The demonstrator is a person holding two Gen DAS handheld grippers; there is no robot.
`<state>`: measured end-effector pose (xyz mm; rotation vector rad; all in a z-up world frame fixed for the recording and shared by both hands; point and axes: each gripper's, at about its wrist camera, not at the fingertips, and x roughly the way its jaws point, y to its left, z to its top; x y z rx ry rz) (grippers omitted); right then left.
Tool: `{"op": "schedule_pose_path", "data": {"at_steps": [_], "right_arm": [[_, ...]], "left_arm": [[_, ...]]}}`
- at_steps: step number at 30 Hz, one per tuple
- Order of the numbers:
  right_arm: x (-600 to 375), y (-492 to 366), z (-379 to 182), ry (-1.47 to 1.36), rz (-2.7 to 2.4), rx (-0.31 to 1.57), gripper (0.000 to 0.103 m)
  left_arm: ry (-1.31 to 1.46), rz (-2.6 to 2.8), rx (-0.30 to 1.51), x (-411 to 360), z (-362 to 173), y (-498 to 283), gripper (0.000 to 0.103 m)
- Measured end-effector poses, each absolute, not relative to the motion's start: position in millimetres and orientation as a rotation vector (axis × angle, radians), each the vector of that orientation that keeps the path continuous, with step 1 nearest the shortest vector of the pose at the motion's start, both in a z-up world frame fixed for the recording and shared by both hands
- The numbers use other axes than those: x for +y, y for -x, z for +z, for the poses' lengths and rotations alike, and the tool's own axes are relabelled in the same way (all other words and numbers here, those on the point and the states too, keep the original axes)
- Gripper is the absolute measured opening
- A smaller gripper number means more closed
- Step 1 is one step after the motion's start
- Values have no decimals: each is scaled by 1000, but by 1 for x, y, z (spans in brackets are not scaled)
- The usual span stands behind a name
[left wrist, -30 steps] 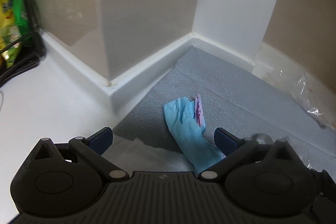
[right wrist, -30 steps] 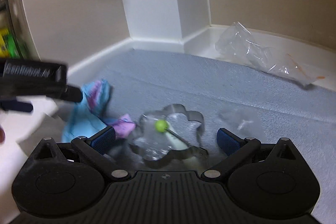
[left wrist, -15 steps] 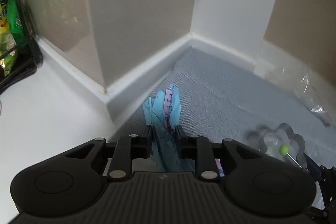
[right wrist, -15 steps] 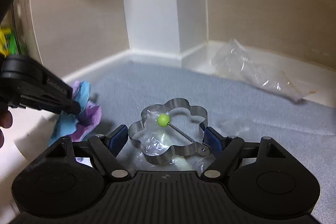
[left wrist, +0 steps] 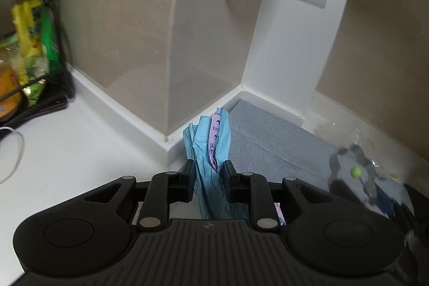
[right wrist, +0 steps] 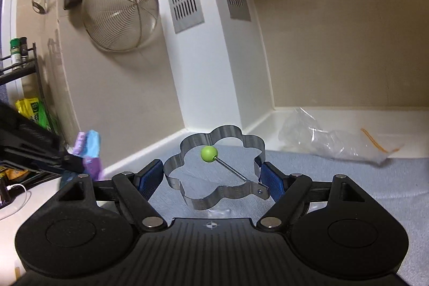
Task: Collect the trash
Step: 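Carry the blue glove and metal egg ring down over the trash bin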
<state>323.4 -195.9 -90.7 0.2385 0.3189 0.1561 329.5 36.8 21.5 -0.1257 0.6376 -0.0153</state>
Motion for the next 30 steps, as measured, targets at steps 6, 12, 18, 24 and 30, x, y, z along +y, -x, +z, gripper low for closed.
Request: {"op": "schedule_pose_path", "data": {"at_steps": [6, 12, 18, 24, 30], "right_arm": [[-193, -287, -67, -262, 178, 277, 81], [-185, -213, -36, -189, 232, 204, 81], [-186, -134, -20, -174, 286, 197, 81], [-182, -72, -23, -175, 324, 252, 81], [-174, -16, -38, -137, 336, 313, 81]], "left_arm": [[125, -43, 594, 54, 34, -255, 24], [118, -70, 574, 62, 41, -184, 24], [99, -80, 577, 69, 34, -115, 24], [95, -67, 575, 82, 17, -50, 24], [84, -72, 601, 91, -3, 0, 24]]}}
